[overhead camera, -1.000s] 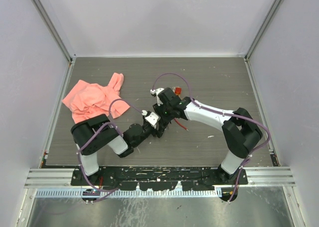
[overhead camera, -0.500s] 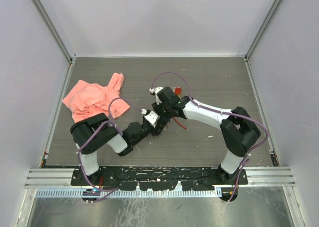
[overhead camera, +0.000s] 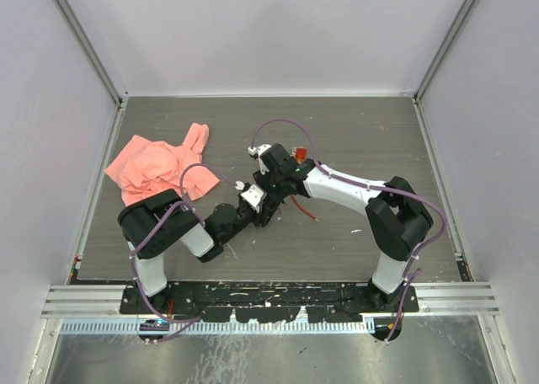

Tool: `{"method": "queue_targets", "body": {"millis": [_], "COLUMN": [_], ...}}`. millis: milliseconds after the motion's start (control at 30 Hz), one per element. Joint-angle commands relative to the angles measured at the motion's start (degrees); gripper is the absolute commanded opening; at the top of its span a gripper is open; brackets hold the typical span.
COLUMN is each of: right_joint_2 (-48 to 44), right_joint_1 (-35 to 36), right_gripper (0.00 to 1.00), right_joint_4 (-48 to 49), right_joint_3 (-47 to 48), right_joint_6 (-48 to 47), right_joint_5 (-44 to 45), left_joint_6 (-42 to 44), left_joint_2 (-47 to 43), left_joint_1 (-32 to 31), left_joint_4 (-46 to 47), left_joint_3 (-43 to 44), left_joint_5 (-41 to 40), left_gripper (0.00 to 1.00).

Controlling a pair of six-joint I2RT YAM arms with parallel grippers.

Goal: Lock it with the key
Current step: Lock the lock.

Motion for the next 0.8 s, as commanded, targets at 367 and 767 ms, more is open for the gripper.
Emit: {"method": "queue_targets", "body": {"millis": [367,767], "right_joint_2": [5.4,6.7], "right_joint_1": [4.0,5.0], "right_gripper": [0.01,0.01], "right_joint_4": [-5.4,-5.3], "right_joint_3": [-0.4,-1.8], "right_joint_6": [-1.7,-3.9], "right_joint_5": [2.7,3.3], "left_joint_6": [-0.4,-0.3], "left_joint_2": [-5.2,-9.8], "left_joint_1": [2.3,3.1], "left_joint_4": [3.3,3.3], "left_joint_3": [-6.2,-14.0], "left_joint_5": [2.3,1.2], "left_gripper": [0.77,0.72]}}
